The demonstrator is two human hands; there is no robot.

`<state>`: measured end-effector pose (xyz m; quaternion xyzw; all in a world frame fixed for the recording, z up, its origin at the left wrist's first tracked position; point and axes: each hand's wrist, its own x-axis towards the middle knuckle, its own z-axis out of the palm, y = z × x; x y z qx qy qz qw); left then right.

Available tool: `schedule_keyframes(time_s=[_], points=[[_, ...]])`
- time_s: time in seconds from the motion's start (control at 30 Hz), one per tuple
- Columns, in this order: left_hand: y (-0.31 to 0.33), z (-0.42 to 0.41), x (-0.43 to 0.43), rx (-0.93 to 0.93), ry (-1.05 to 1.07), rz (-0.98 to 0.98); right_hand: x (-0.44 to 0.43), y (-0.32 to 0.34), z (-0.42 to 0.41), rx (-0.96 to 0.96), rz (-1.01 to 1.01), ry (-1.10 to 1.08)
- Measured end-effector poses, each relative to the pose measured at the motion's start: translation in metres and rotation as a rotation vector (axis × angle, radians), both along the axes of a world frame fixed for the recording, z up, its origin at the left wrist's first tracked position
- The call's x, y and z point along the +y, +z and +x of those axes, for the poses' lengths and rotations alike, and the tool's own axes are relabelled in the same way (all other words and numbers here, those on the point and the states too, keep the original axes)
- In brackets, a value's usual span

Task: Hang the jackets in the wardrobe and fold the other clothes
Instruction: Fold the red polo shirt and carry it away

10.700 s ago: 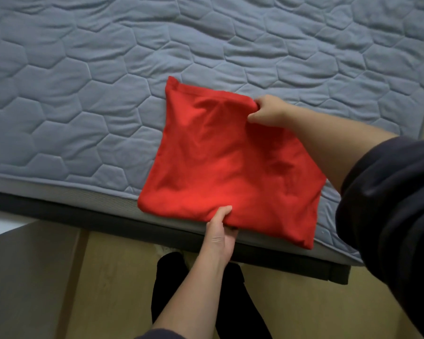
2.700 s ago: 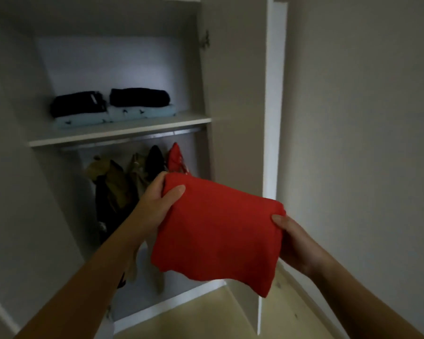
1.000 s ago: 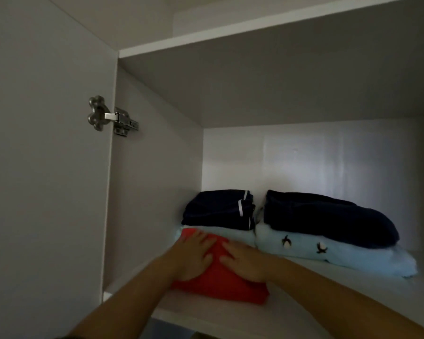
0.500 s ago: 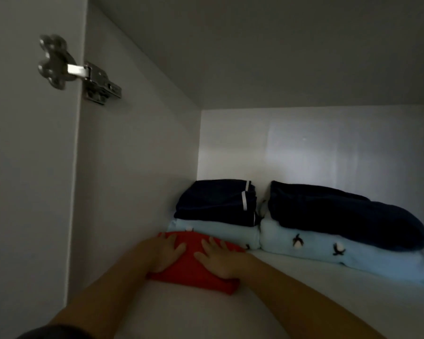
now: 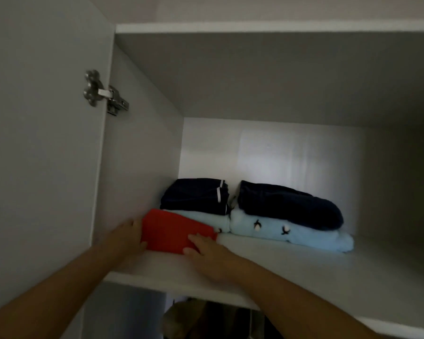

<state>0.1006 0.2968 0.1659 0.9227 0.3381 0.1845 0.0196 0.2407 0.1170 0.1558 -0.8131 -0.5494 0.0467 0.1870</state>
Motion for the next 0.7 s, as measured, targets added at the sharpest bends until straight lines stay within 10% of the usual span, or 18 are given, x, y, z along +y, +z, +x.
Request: schedule_keyframes(time_s=[0.47, 0.7], points=[[0.018, -0.261, -0.197, -0.047, -0.042, 0.319, -0.16, -0.019, -0.222, 0.114, 0.224, 0.107], [0.062, -0.358, -0.22, -0.253, 0.059, 0.776, -0.145, -0.014, -0.327, 0.264, 0.36, 0.274]])
